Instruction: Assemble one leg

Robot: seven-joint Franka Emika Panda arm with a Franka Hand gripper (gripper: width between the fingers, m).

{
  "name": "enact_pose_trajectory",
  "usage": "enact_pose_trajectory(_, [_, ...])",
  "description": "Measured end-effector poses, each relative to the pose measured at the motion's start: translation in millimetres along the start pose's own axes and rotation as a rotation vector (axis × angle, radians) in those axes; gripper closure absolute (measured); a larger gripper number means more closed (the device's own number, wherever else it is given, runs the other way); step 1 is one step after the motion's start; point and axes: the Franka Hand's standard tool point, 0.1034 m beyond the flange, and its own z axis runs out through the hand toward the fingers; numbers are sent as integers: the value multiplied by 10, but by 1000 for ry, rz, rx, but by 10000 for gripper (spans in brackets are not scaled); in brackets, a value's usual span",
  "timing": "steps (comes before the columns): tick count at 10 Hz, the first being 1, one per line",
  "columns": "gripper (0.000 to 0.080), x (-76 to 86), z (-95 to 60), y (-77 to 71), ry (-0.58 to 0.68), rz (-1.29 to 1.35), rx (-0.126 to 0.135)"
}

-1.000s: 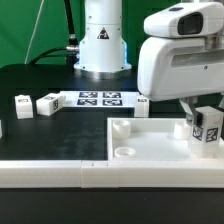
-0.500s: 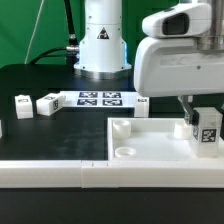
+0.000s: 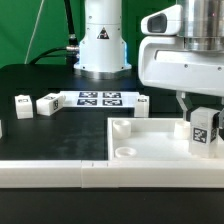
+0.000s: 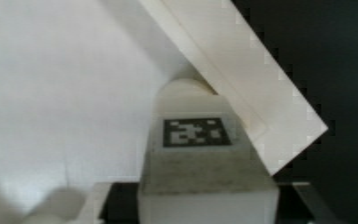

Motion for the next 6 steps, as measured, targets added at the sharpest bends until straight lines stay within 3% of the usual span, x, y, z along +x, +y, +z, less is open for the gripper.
enact_pose_trajectory(6, [508, -4, -1, 19, -48, 596, 12])
